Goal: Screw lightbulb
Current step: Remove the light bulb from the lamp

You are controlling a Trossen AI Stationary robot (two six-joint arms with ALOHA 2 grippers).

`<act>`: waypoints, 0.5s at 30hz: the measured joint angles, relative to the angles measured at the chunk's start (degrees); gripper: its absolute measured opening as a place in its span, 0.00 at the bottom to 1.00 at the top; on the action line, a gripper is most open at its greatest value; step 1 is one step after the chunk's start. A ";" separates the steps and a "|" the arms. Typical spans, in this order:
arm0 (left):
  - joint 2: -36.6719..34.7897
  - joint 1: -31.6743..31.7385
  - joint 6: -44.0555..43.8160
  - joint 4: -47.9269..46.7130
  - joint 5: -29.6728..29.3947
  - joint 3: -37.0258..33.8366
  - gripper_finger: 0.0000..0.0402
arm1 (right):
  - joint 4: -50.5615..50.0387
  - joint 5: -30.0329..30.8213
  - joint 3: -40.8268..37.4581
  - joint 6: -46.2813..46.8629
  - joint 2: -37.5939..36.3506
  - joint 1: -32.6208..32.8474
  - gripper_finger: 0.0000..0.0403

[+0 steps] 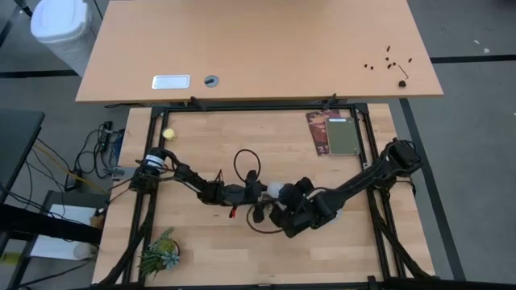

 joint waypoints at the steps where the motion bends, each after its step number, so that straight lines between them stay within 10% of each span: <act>1: 0.00 -0.04 -0.03 -0.02 -0.68 0.00 0.45 | 2.90 2.18 -1.43 -0.13 0.00 0.16 0.93; 15: 0.00 -0.11 -0.20 -0.46 -2.24 0.00 0.45 | 27.85 15.21 -13.46 -7.63 0.00 -0.39 0.93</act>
